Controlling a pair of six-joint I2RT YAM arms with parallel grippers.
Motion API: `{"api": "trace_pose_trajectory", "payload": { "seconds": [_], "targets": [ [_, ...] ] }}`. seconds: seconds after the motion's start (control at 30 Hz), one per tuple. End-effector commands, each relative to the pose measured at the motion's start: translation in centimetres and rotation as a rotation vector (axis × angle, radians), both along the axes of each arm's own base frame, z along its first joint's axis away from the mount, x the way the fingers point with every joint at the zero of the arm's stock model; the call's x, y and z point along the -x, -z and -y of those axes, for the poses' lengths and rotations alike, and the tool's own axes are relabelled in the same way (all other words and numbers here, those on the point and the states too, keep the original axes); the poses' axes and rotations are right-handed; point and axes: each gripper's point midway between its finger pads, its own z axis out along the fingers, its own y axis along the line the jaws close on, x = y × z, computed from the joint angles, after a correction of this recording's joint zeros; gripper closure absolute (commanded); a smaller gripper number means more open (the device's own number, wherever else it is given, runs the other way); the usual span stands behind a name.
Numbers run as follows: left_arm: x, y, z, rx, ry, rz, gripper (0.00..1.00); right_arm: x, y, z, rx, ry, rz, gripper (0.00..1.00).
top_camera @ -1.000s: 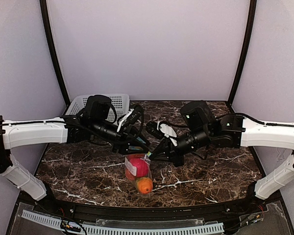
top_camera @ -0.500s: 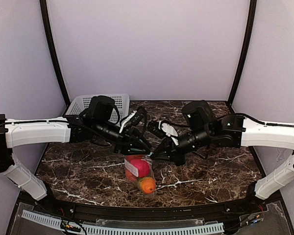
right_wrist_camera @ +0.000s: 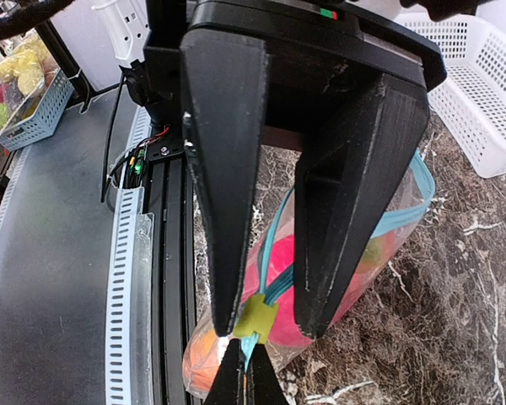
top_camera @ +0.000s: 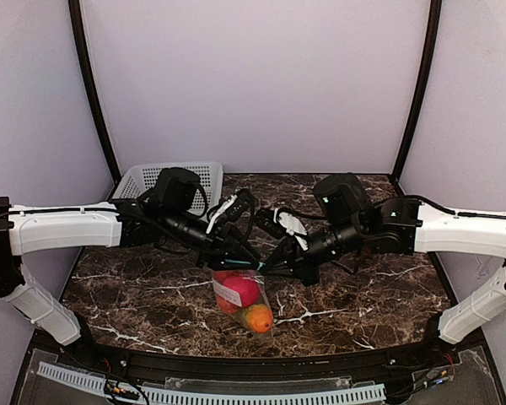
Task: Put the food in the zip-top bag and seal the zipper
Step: Hold the zipper from the zipper food storage bag.
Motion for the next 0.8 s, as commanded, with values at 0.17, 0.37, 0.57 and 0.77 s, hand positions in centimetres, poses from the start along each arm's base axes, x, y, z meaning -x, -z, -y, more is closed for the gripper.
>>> {"api": "trace_pose_trajectory", "payload": {
  "seconds": [0.17, 0.37, 0.57, 0.77],
  "targets": [
    [0.4, 0.6, -0.3, -0.043, -0.006, 0.009, 0.88, -0.8, -1.2, -0.1, -0.051, 0.028, 0.014, 1.00],
    [0.1, 0.4, -0.4, -0.039, -0.032, 0.023, 0.99, -1.2, -0.9, 0.1, -0.041, 0.055, 0.016, 1.00],
    [-0.2, 0.4, -0.5, -0.048, -0.052, 0.034, 0.99, -2.1, -0.3, 0.5, -0.014, 0.110, 0.022, 1.00],
    [-0.5, 0.9, -1.0, -0.090, -0.075, 0.073, 0.99, -2.9, 0.6, 1.0, 0.023, 0.171, 0.031, 1.00]
  ]
}}
